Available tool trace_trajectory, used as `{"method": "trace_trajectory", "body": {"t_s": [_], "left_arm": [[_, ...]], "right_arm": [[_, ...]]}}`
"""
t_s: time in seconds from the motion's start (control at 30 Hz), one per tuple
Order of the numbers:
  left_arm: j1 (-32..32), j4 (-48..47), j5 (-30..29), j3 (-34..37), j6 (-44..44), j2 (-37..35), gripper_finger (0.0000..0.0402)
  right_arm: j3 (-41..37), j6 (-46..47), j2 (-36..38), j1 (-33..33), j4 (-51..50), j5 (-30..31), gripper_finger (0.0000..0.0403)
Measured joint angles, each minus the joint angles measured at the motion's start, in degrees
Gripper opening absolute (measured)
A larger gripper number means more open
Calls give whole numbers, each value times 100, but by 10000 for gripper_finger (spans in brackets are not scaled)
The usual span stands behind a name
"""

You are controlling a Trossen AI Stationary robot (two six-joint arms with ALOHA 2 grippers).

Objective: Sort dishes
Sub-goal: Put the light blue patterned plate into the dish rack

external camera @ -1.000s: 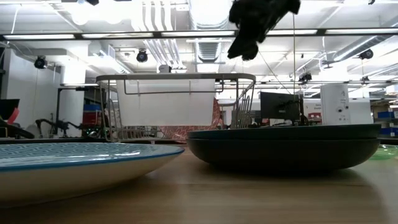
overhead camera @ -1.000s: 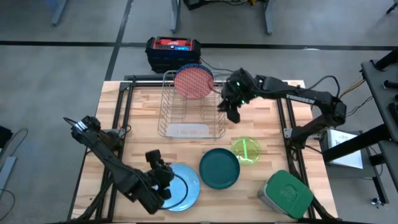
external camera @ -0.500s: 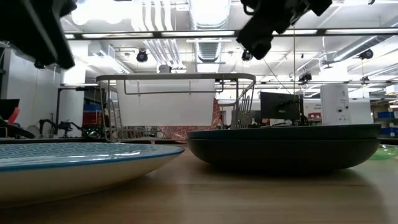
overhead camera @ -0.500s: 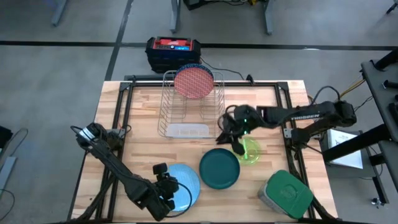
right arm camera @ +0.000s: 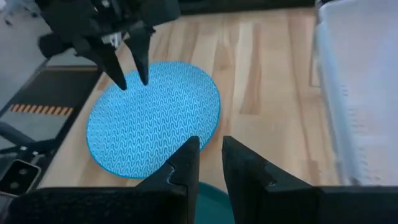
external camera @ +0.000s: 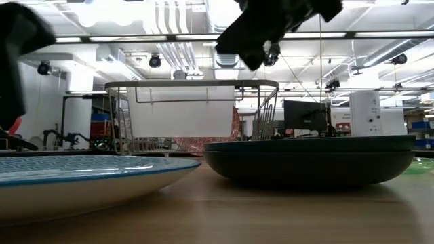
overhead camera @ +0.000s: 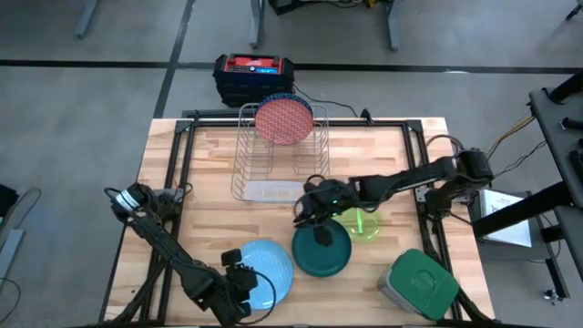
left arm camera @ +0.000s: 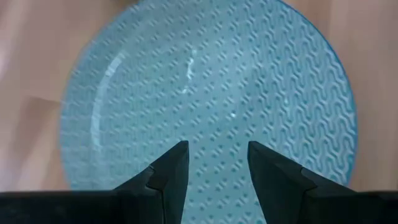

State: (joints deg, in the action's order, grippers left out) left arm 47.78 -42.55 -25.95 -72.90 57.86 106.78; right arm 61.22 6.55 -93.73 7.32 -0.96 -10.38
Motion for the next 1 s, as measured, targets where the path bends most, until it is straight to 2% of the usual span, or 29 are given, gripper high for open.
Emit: {"method": "trace_trajectory", "body": {"t_s": [0.2, 0.43, 0.6, 0.73, 1.0], "left_arm": [[62, 358, -3, 325, 426, 0, 154], [202, 405, 1, 500, 483, 0, 154], [229, 551, 2, 808, 746, 0, 154], [249, 1121, -4, 1091, 762, 0, 154], [268, 1330, -79, 1215, 788, -13, 154]], "right_arm": [[665, -4, -871, 57, -45, 44, 63], [1298, -166, -1459, 75, -263, 157, 81], [1439, -212, -1476, 80, -719, 457, 90], [1426, -187, -1408, 67, -1046, 597, 91], [1422, -82, -1313, 66, -2516, 1576, 74]]}}
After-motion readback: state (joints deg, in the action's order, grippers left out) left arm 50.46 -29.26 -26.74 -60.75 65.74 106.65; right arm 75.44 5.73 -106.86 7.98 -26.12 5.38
